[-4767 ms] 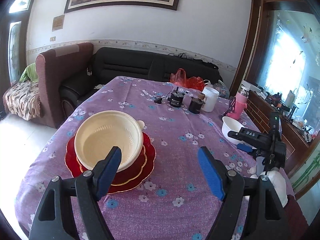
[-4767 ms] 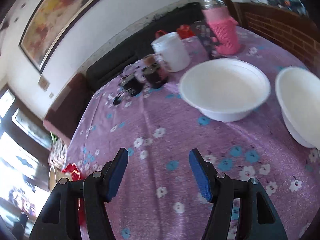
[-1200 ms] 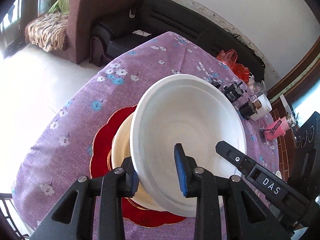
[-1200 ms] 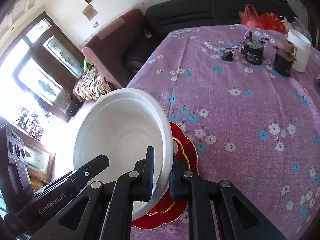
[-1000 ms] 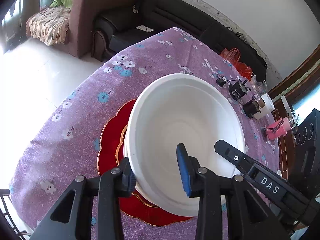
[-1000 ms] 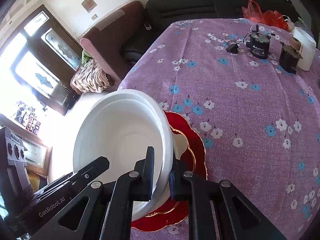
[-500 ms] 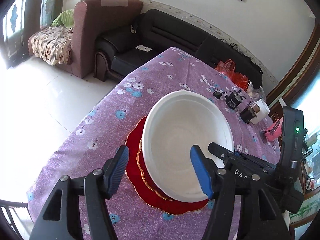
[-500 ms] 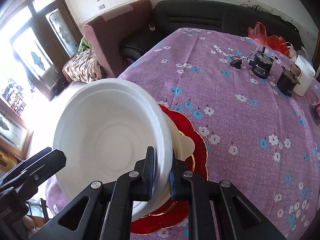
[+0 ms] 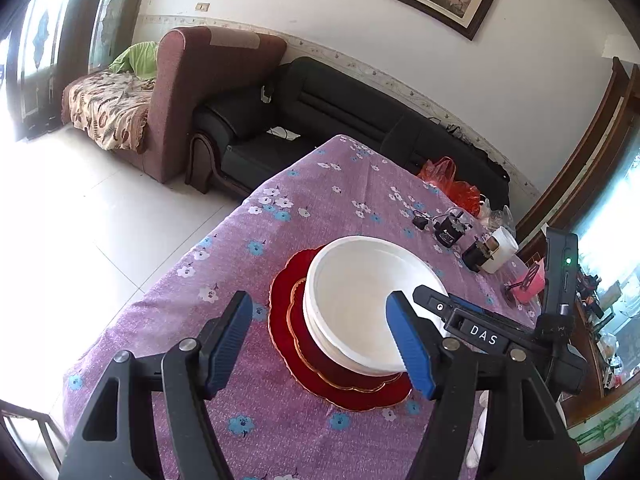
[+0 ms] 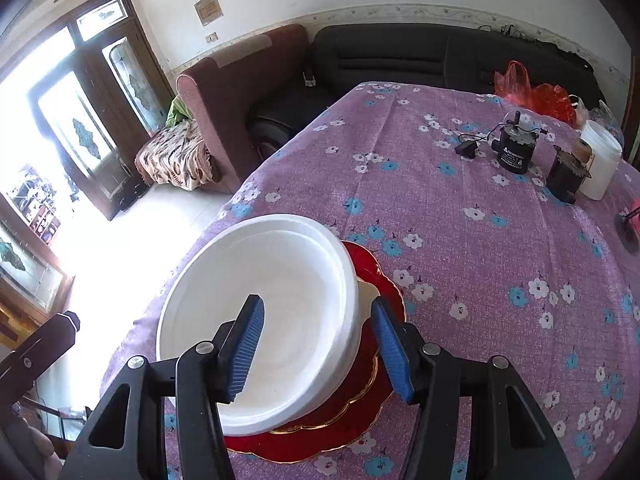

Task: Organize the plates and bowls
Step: 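Carry the white bowl onto the bowl stack and open the right gripper, then move the right gripper to the last white paper bowl and grasp its rim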

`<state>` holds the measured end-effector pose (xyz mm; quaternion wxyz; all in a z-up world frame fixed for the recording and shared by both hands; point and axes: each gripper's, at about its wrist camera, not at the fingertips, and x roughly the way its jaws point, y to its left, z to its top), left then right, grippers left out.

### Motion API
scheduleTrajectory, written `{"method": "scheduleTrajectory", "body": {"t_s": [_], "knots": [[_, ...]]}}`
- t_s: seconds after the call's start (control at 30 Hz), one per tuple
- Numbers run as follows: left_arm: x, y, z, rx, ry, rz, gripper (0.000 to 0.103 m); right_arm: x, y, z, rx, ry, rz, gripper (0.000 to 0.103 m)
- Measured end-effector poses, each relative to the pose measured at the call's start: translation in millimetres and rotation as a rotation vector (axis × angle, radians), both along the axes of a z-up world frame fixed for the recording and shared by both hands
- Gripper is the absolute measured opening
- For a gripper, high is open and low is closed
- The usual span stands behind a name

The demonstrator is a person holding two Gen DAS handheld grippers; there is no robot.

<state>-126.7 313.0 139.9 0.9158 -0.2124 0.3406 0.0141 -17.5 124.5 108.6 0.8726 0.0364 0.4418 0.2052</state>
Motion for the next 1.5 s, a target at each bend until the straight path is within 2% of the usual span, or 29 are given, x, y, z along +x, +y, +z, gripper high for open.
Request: {"method": "scheduleTrajectory", "body": {"t_s": [0.1,0.27,0.47,0.73,0.93,1.1,1.23,1.37,1.5], "knots": [[-7.4,-8.9,5.2,0.048,-0.028,0.005,0.070,-3.5,-7.1,3.7,0.020,-0.019,-0.021,0.060],[-20.6,-36.0,12.5,0.201,-0.084,0.031,0.075,-18.3,-30.2,17.6,0.100,-0.068,-0.065,0.060],[-20.7,-74.0,14.0,0.354,-0.098,0.016,0.076,-37.3,-59.9,24.5,0.124,-0.121,-0.112,0.063],[-20.5,-116.6,14.6,0.461,-0.099,-0.033,0.076,-59.5,-105.5,8.5,0.163,-0.116,-0.168,0.064],[-21.7,-150.9,13.3,0.528,-0.095,-0.092,0.077,-75.5,-165.5,-2.4,0.191,-0.116,-0.254,0.064],[-20.2,-170.2,10.1,0.523,-0.086,-0.159,0.077,-98.1,-247.3,-2.4,0.207,-0.138,-0.387,0.064],[-19.8,-183.2,6.7,0.471,-0.091,-0.232,0.077,-125.9,-347.6,3.4,0.204,-0.176,-0.609,0.064],[-18.7,-202.5,0.9,0.451,-0.095,-0.281,0.077,-156.4,-439.8,-5.6,0.200,-0.146,-0.836,0.064],[-13.9,-218.5,-7.4,0.436,-0.071,-0.338,0.077,-164.4,-491.7,-23.4,0.159,-0.089,-0.947,0.064]]}}
